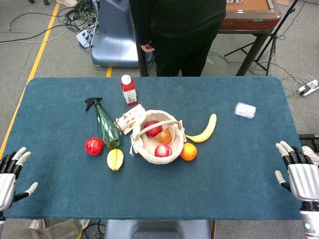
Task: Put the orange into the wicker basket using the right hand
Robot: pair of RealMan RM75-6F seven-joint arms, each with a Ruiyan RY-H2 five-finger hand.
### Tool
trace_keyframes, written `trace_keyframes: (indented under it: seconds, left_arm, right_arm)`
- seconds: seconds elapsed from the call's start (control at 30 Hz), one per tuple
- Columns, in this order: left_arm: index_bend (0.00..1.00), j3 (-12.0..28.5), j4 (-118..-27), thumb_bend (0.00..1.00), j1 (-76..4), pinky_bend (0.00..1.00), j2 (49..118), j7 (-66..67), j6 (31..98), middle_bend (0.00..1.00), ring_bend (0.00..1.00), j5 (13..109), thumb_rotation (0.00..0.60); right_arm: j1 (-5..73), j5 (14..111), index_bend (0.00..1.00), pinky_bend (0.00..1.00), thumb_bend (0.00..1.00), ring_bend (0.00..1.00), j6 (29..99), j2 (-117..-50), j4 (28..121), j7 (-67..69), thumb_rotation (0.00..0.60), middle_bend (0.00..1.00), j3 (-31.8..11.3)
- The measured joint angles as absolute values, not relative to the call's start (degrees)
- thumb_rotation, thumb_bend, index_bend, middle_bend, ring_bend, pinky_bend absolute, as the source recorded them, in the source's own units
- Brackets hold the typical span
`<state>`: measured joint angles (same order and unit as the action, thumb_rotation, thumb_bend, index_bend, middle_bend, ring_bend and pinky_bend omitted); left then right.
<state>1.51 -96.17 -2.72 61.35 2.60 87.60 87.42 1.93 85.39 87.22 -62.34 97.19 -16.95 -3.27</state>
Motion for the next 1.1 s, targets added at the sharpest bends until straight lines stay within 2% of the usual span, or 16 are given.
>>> trace_keyframes:
  seconds: [0.33,0.6,1.1]
  left_arm:
    - [0.13,1.60,-96.25,0.25,-2.67,0.04,61.47,3.04,87.54,0.00,0.00,87.03,0.600]
    - [0.13,1.61,-96.44,0.25,-2.86,0.04,61.44,3.28,87.23,0.00,0.00,87.05,0.600]
    - [0.13,1.40,-96.56,0.25,-2.44,0.04,61.32,3.33,87.47,0.00,0.00,86.74,0.600]
  right_arm:
    - [1.95,86.09,0.14,0.33,0.30,0.14,87.46,-62.25,97.13,-16.06,0.600,0.17,-3.23]
    - [3.42,87.77,0.14,0.33,0.28,0.14,85.06,-62.07,98.05,-14.76,0.600,0.18,-2.69]
    - [13.73,85.10,0.14,0.33,0.24,0.14,69.36,-66.64,99.55,-15.48,0.600,0.23,-4.40]
